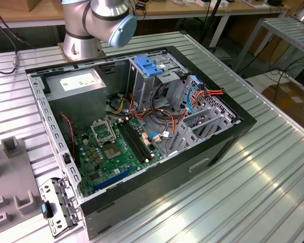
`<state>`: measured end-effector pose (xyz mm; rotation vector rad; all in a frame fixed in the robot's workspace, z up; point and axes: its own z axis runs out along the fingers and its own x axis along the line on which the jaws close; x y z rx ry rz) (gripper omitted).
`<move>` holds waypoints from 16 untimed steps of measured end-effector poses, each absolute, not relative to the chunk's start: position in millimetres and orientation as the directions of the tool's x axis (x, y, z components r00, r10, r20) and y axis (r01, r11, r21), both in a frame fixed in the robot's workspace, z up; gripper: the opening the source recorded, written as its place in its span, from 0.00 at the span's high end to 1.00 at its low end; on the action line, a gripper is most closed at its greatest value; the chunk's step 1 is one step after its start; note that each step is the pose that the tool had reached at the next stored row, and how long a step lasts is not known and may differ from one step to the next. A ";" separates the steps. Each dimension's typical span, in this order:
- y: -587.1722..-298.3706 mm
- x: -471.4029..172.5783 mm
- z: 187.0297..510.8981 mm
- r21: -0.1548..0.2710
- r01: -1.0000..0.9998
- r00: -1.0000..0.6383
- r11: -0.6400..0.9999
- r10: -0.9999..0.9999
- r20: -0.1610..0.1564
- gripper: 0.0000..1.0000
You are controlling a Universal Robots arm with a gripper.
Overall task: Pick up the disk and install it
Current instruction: 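Pick up the disk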
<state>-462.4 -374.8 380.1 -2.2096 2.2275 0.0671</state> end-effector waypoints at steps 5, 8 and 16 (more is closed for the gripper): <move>-374.8 -462.4 384.4 0.028 -1.000 -0.008 0.008 -0.999 -0.033 0.63; -374.8 -462.4 386.4 0.028 -1.000 -0.008 0.008 -0.999 -0.032 0.63; -374.8 -462.4 393.3 0.028 -1.000 -0.009 0.008 -0.999 -0.032 0.63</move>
